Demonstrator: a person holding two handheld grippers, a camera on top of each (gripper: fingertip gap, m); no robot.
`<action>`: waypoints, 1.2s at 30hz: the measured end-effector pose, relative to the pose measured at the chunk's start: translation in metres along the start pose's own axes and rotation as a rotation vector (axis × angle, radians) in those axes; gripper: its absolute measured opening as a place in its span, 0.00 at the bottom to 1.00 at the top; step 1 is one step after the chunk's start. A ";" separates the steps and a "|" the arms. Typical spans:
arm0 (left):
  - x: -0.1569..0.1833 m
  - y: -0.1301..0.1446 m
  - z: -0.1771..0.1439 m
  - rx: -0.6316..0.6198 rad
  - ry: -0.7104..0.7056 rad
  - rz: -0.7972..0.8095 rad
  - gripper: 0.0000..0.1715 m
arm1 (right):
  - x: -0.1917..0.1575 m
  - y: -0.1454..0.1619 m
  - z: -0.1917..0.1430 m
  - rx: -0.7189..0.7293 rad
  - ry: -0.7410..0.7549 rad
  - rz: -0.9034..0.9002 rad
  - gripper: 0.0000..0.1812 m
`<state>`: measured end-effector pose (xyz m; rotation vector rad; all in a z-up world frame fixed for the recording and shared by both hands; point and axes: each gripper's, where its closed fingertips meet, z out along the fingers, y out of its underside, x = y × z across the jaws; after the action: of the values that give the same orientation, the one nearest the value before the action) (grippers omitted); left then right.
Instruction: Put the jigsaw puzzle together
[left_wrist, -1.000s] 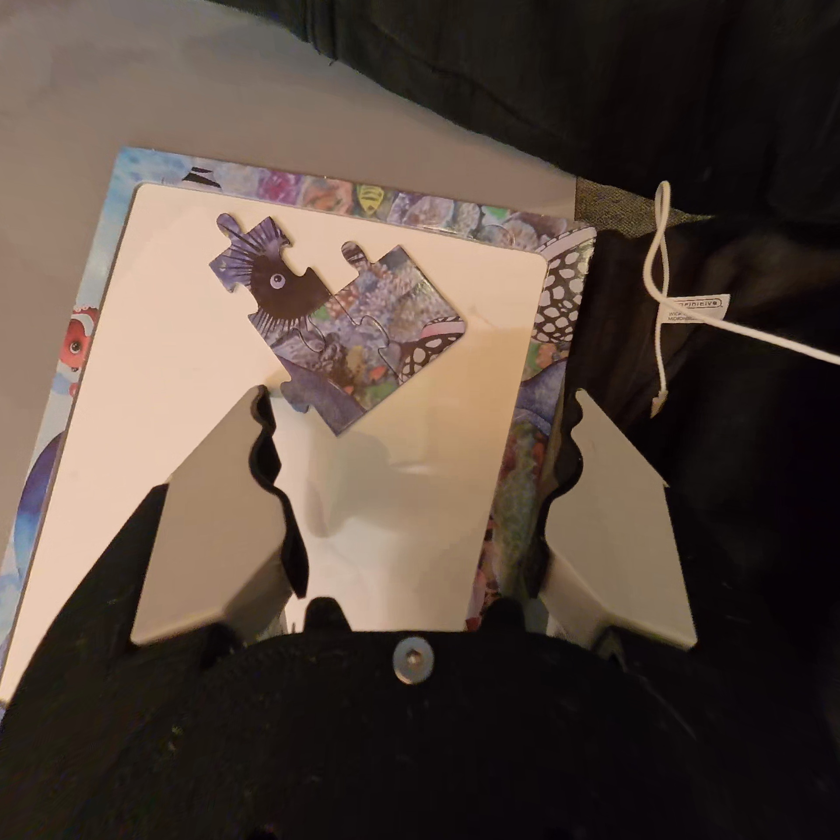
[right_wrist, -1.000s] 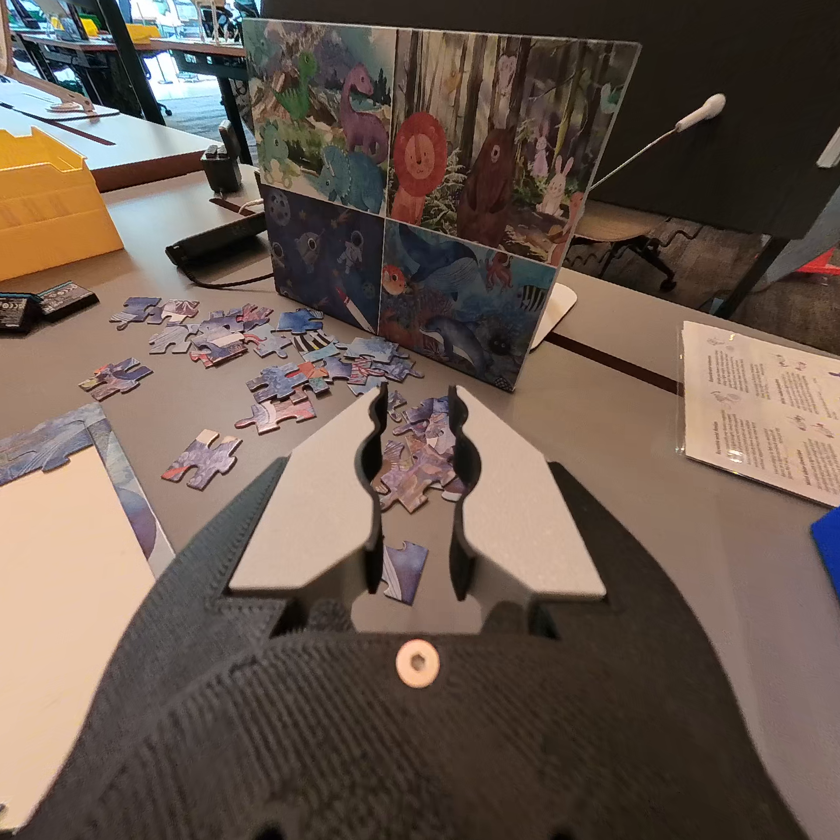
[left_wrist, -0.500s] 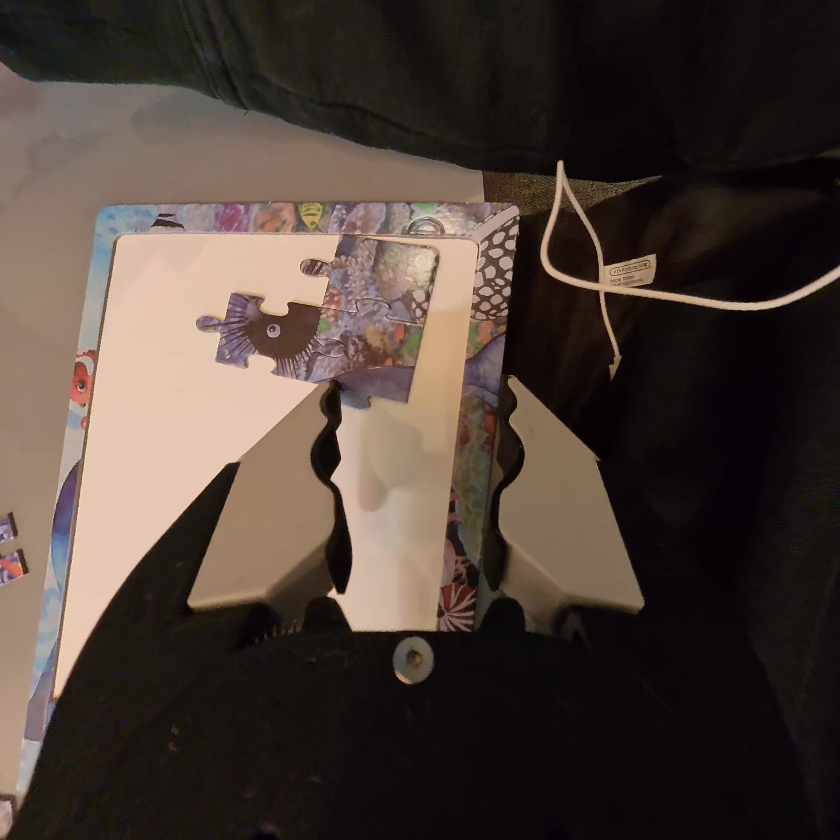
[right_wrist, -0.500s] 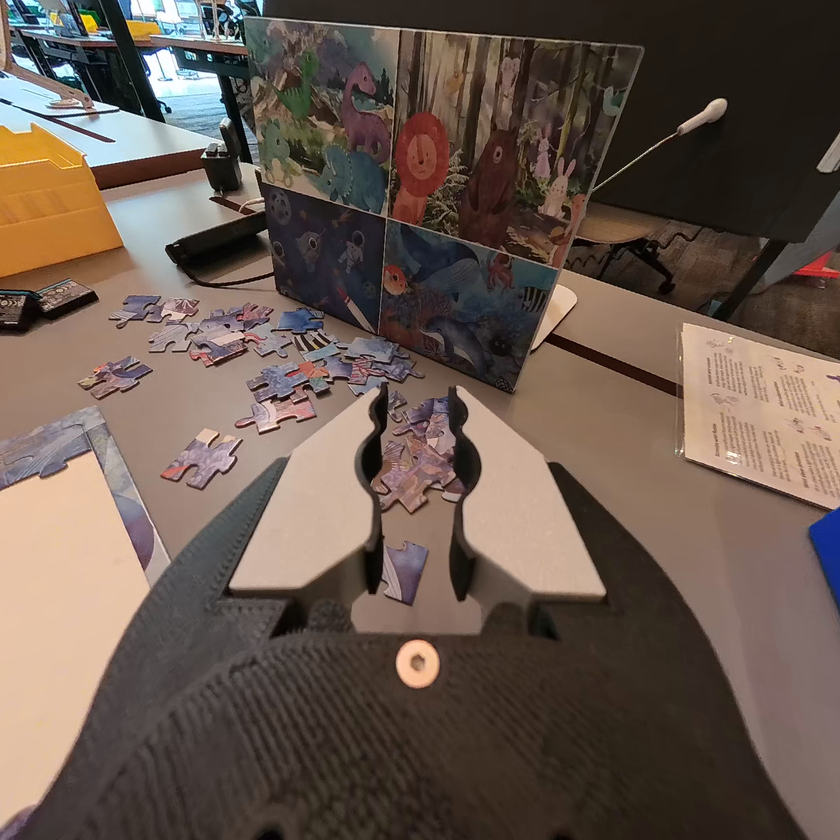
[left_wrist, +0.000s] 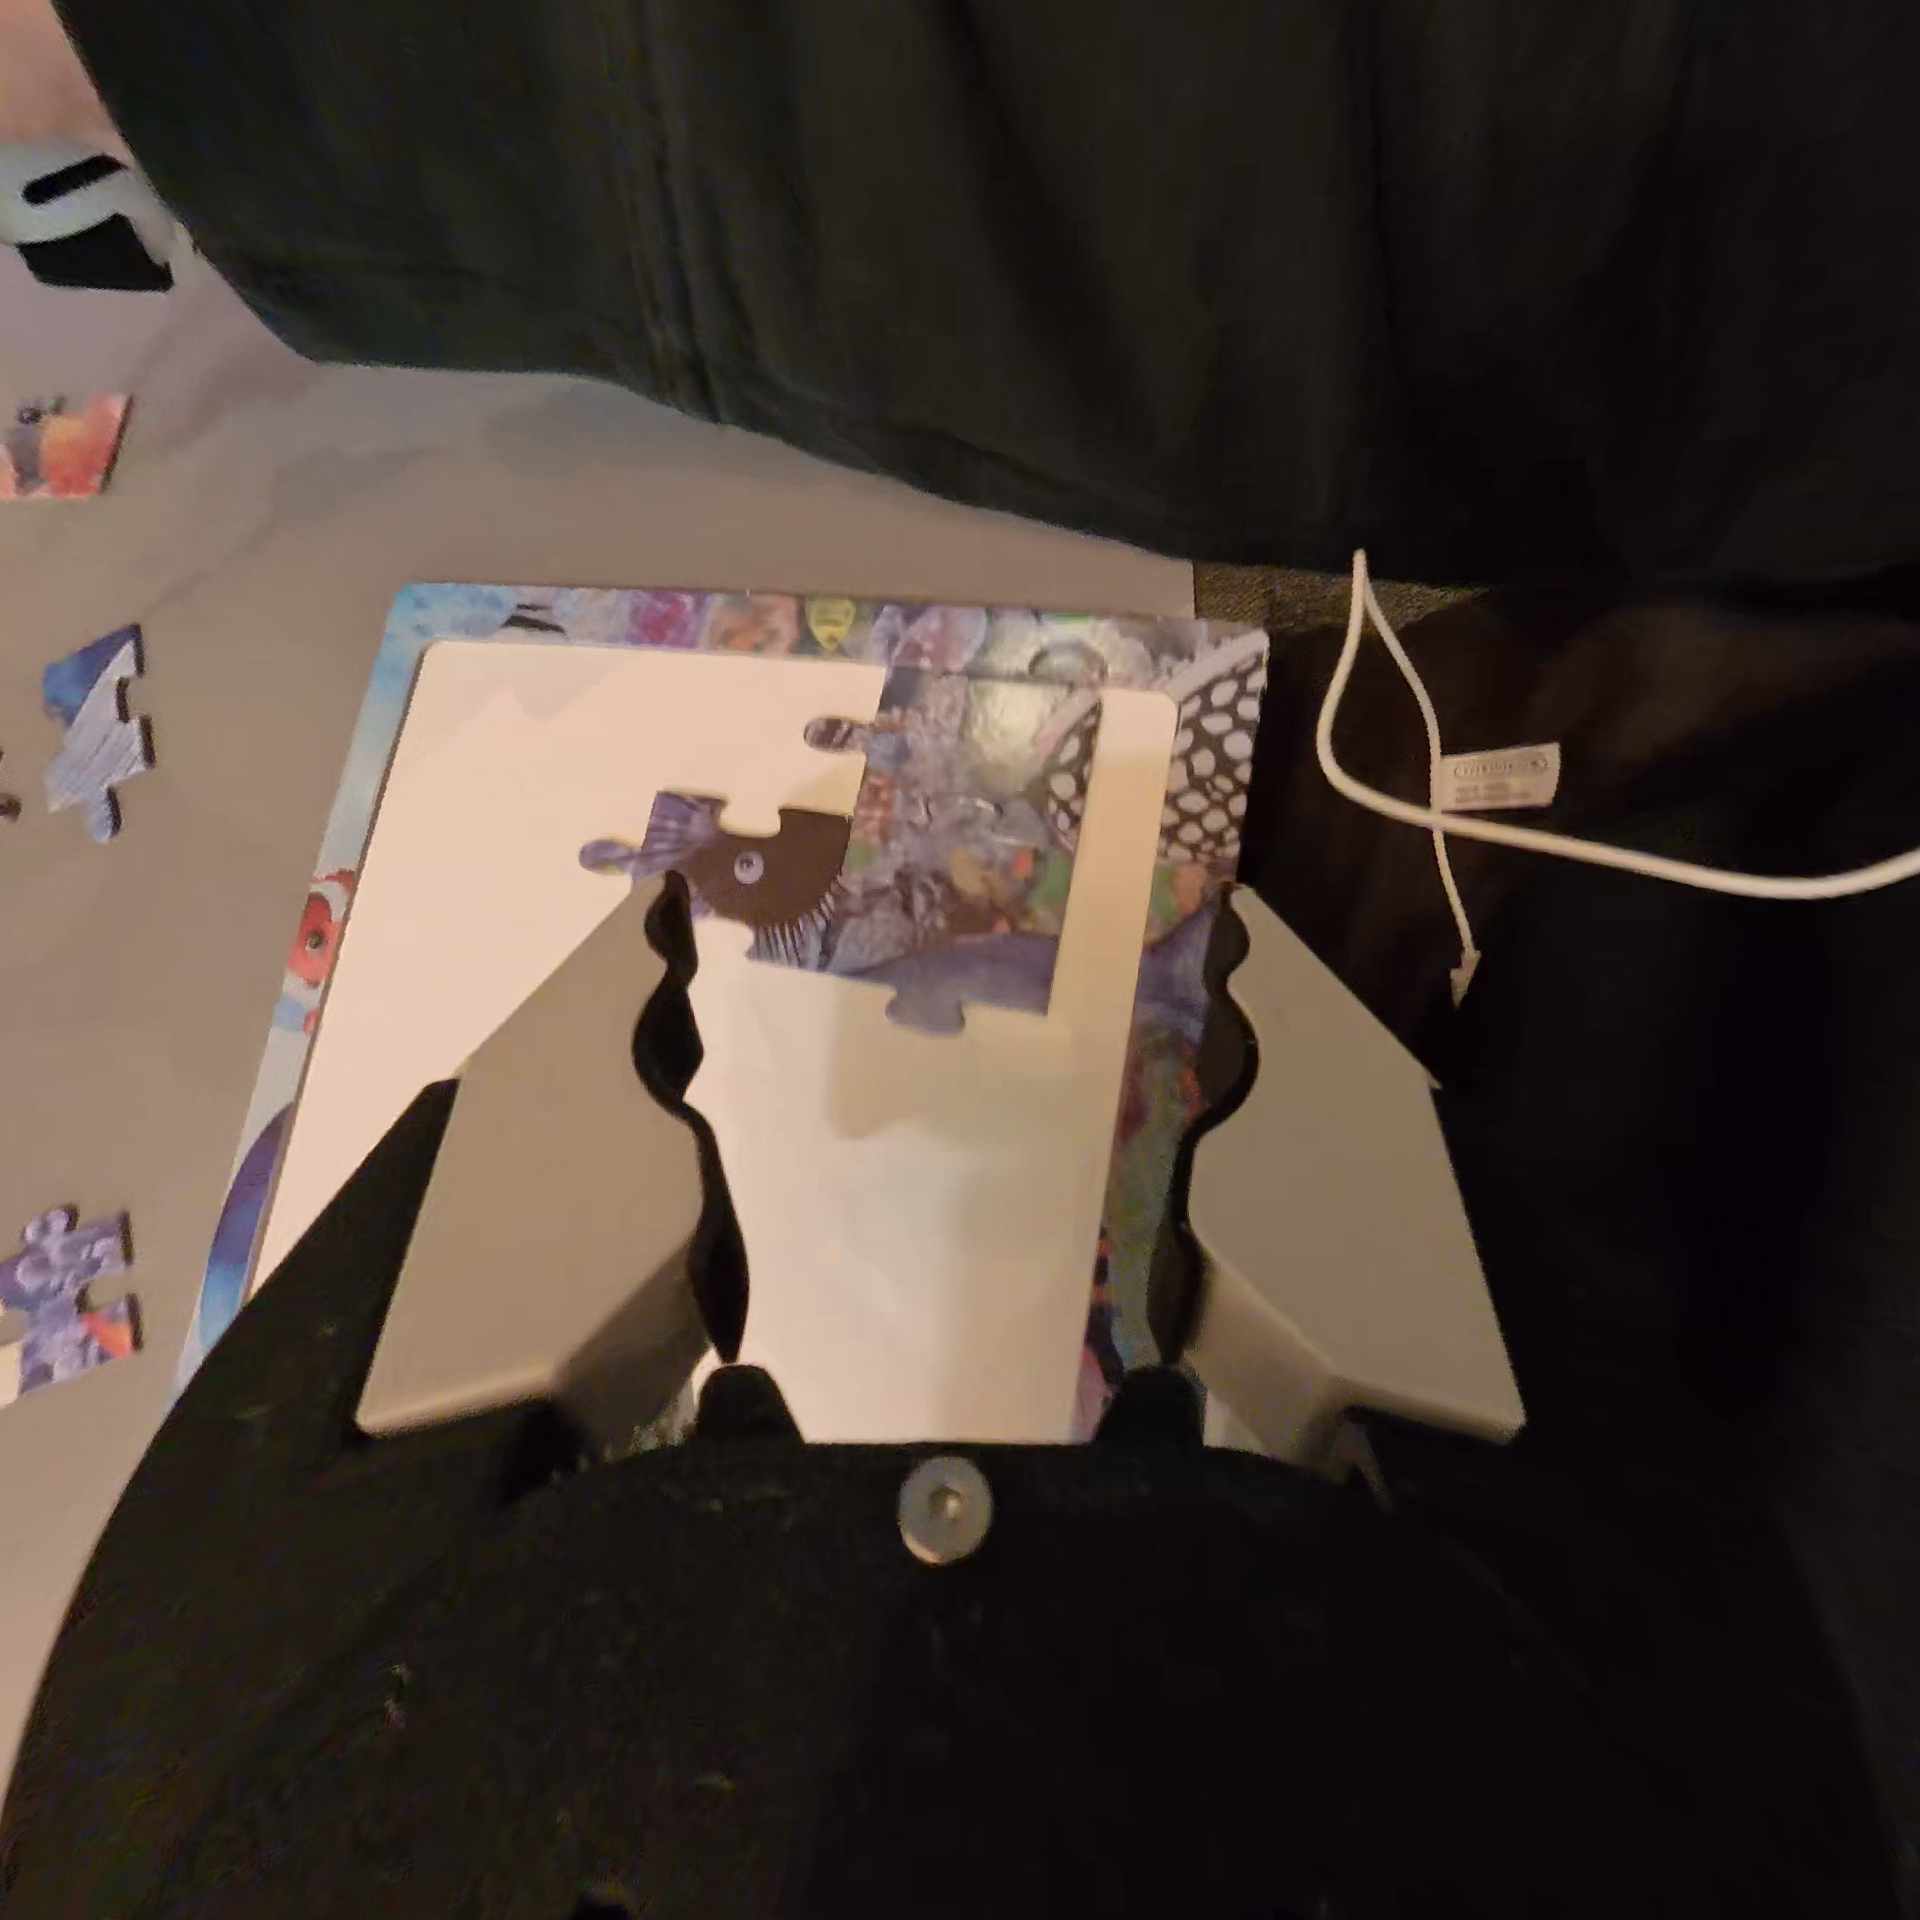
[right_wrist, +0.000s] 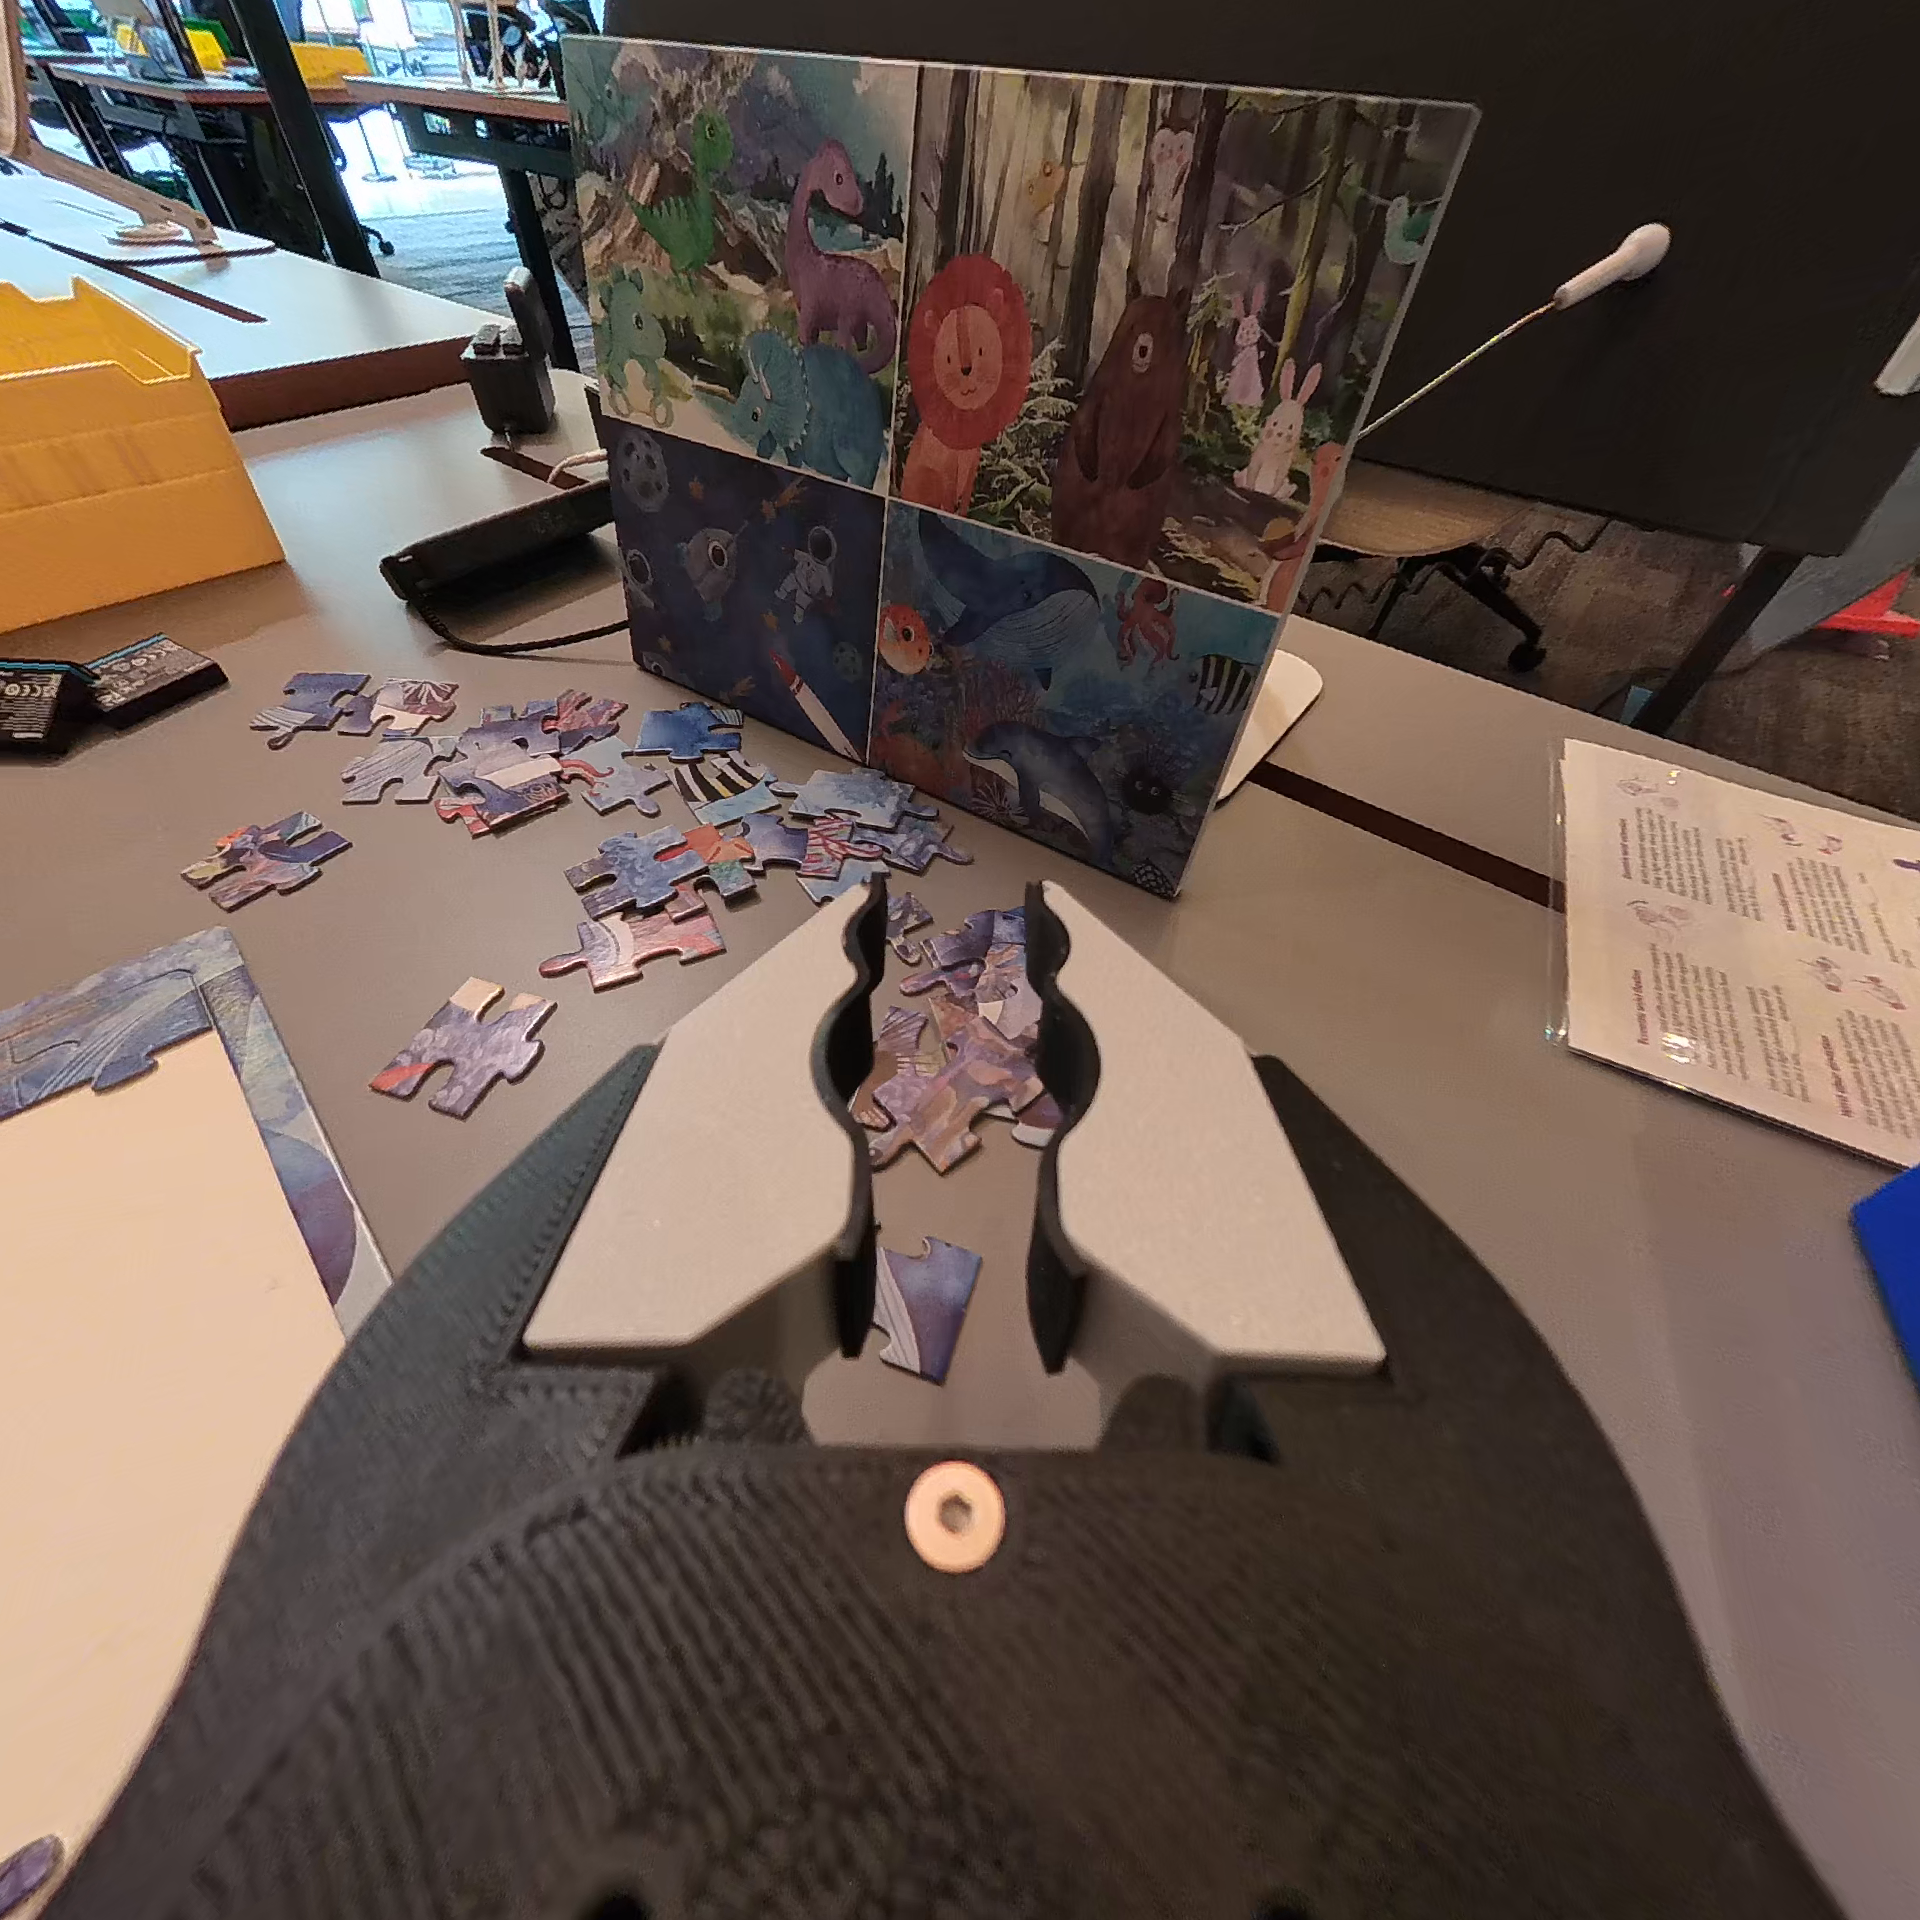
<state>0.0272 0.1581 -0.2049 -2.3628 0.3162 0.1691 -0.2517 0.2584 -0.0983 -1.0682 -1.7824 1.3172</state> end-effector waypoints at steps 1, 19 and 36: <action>0.000 -0.003 0.004 0.002 0.013 0.008 0.55 | 0.000 0.000 0.000 -0.001 0.001 -0.001 0.14; 0.025 -0.008 0.017 -0.015 0.247 0.017 0.44 | 0.000 -0.001 -0.001 0.002 -0.003 0.004 0.14; 0.019 0.011 0.004 -0.083 0.110 -0.009 0.44 | 0.001 0.000 -0.001 -0.001 -0.001 0.004 0.14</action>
<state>0.0424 0.1498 -0.2187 -2.4608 0.3573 0.0485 -0.2513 0.2598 -0.0980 -1.0723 -1.7826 1.3194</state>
